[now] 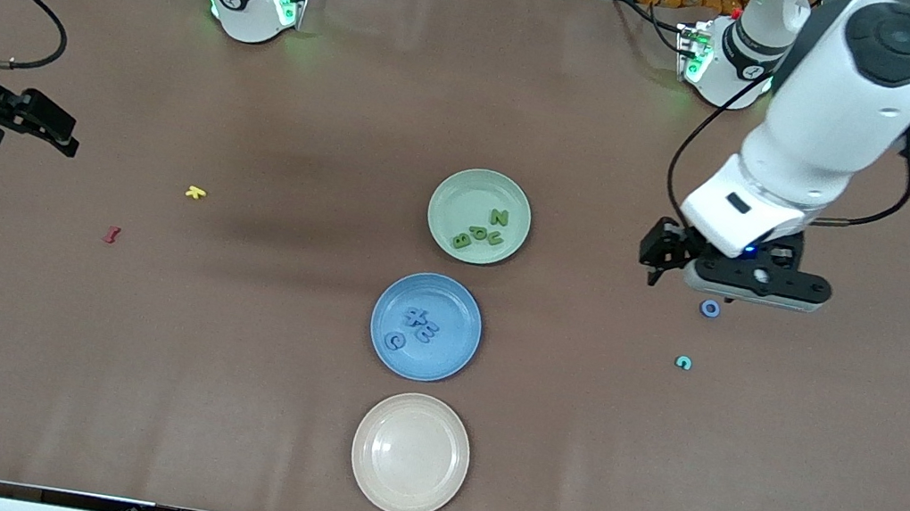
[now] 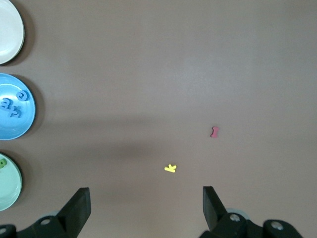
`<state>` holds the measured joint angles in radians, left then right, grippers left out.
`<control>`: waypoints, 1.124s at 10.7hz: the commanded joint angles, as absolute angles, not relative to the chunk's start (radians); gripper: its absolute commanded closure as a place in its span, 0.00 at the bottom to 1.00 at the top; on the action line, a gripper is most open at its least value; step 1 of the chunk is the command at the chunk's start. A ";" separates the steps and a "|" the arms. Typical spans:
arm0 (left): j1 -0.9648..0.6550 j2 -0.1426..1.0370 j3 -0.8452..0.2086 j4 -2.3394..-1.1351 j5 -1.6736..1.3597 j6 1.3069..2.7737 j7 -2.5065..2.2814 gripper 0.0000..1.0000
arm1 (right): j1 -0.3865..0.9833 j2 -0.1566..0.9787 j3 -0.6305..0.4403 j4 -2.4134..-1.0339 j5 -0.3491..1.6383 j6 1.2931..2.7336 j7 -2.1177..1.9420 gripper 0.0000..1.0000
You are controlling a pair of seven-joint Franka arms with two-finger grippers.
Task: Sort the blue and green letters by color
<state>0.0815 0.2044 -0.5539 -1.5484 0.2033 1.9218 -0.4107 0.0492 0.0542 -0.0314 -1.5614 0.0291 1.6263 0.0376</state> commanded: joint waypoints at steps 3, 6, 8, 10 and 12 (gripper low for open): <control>0.117 0.083 -0.364 -1.563 -0.041 1.769 -0.103 0.00 | 0.049 0.005 -0.035 -1.548 0.043 1.575 0.043 0.00; 0.118 0.031 -0.295 -1.563 -0.034 1.680 -0.078 0.00 | 0.043 0.003 -0.034 -1.549 0.041 1.575 0.041 0.00; 0.117 -0.017 -0.235 -1.566 -0.032 1.623 -0.008 0.00 | 0.043 0.002 -0.032 -1.552 0.040 1.571 0.041 0.00; 0.109 -0.025 -0.190 -1.566 -0.037 1.612 0.002 0.00 | 0.044 0.002 -0.032 -1.551 0.038 1.572 0.041 0.00; 0.109 -0.032 -0.199 -1.566 -0.034 1.603 0.002 0.00 | 0.049 0.006 -0.034 -1.551 0.037 1.574 0.041 0.00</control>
